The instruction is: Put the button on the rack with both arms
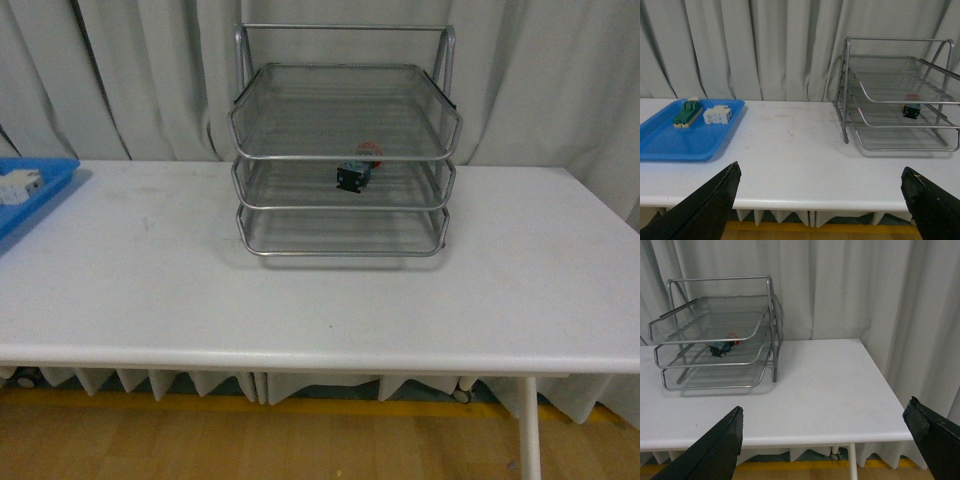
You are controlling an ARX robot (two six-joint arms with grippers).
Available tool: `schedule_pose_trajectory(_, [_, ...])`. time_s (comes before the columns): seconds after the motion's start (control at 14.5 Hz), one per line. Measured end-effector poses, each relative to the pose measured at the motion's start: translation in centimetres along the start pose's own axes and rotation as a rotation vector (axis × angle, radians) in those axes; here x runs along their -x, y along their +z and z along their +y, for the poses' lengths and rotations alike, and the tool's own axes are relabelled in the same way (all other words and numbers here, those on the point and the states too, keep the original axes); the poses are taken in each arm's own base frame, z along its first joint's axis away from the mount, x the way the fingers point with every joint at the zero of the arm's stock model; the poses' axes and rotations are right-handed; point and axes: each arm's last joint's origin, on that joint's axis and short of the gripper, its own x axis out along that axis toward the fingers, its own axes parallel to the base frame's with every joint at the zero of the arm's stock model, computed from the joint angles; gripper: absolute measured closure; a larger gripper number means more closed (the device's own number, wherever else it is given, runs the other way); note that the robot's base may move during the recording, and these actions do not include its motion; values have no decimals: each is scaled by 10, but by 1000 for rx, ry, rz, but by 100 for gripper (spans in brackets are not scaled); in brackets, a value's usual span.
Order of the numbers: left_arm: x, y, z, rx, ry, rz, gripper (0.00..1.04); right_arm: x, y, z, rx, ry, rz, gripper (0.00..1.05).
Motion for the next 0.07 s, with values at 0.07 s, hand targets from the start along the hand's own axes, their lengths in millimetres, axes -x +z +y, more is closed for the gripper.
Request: schedule_pose_trajectory(0.07, [0, 0, 0, 0, 0, 0, 7, 0, 0, 0, 0, 0, 0, 6])
